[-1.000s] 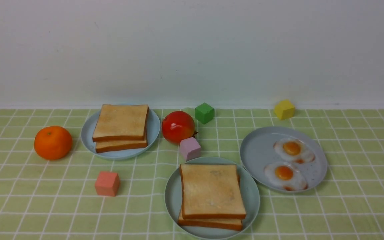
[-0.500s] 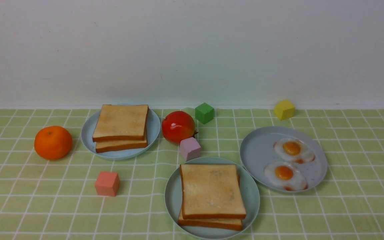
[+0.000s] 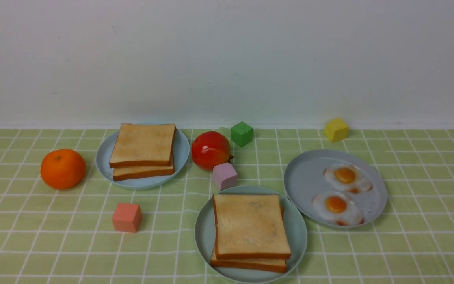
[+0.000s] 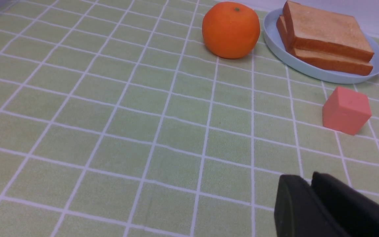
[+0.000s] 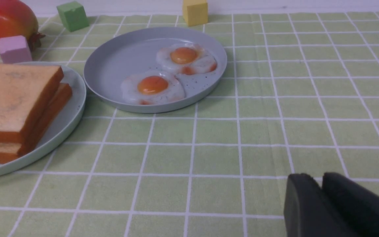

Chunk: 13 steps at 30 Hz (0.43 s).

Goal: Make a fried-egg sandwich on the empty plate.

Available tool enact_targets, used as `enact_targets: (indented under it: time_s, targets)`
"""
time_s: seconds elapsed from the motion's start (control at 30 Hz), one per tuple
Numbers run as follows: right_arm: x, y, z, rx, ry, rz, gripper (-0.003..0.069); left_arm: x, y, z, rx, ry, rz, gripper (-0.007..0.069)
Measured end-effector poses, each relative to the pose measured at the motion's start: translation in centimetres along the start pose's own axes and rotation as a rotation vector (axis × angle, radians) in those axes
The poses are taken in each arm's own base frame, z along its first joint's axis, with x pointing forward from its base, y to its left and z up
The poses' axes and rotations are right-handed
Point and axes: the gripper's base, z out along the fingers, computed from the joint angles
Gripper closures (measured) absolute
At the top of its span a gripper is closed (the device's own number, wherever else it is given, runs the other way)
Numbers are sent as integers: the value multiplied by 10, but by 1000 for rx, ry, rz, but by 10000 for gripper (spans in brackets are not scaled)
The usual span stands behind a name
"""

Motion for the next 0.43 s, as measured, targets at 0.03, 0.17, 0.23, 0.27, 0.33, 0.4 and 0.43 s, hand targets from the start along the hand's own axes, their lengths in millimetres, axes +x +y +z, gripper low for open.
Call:
enact_targets:
  time_s: [0.03, 0.17, 0.23, 0.27, 0.33, 0.4, 0.43]
  targets:
    - [0, 0, 0, 0, 0, 0, 546, 0, 0, 0, 0, 0, 0, 543]
    - [0, 0, 0, 0, 0, 0, 542, 0, 0, 0, 0, 0, 0, 538]
    - [0, 0, 0, 0, 0, 0, 539, 0, 0, 0, 0, 0, 0, 536]
    - [0, 0, 0, 0, 0, 0, 538, 0, 0, 0, 0, 0, 0, 535]
    - [0, 0, 0, 0, 0, 0, 536, 0, 0, 0, 0, 0, 0, 532]
    - [0, 0, 0, 0, 0, 0, 536, 0, 0, 0, 0, 0, 0, 532]
    - [0, 0, 0, 0, 0, 0, 536, 0, 0, 0, 0, 0, 0, 532]
